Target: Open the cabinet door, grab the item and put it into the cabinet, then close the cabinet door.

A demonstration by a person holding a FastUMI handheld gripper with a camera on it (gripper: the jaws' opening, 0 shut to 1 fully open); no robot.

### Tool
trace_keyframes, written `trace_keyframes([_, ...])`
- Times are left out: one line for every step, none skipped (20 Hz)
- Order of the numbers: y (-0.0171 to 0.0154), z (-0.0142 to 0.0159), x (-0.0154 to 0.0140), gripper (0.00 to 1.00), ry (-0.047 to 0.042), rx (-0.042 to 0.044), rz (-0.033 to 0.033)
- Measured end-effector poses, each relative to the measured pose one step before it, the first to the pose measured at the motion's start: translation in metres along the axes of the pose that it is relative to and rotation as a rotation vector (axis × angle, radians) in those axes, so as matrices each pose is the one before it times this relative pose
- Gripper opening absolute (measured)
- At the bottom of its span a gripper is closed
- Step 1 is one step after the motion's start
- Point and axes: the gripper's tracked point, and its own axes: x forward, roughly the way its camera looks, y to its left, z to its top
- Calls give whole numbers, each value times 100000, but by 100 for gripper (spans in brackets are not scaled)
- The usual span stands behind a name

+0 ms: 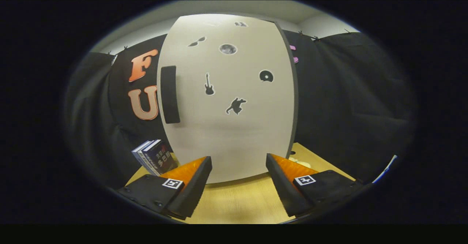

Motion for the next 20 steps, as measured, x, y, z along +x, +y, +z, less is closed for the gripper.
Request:
trace_keyframes([-1191,1240,-1404,95,-1884,-24,-437])
trace_keyframes([-1160,1380,-1391,96,-2321,348,-315])
trace_keyframes([-1193,1182,-1306,95,-2013,592,-913])
trace_keyframes([-1303,856,-1336,95,-1256,397,-1237])
trace_keyframes([-1221,758,-1123,95,-857,112,-1280])
trace_keyframes([-1192,841,-1165,95,-1150,-35,-1082])
trace_keyframes([-1102,880,-1145,95,-1457,-422,-695])
trace_keyframes([-1058,808,-1117,95,-1500,-519,-772])
trace_keyframes([-1273,504,-943,95,-1202,-617,-1475])
trace_keyframes([-1224,345,-826,95,-807,-429,-1846])
trace_keyframes([-1283,276,-806,95,-815,75,-1555])
trace_keyframes([-1005,355,-789,95,-968,855,-1507])
trace_keyframes([-967,58,-380,95,-271,1130,-1375])
trace_keyframes([-898,-27,-566,95,72,962,-1237])
trace_keyframes([-730,-32,-466,95,-176,453,-757])
trace_keyframes([-659,73,-453,95,-242,313,-534])
trace_keyframes([-463,-82,-348,95,27,281,-202])
trace_keyframes([-438,-170,-200,95,191,196,-233])
trace_keyframes([-376,-205,-137,95,607,85,-306])
trace_keyframes([286,-385,-393,95,241,183,-1058])
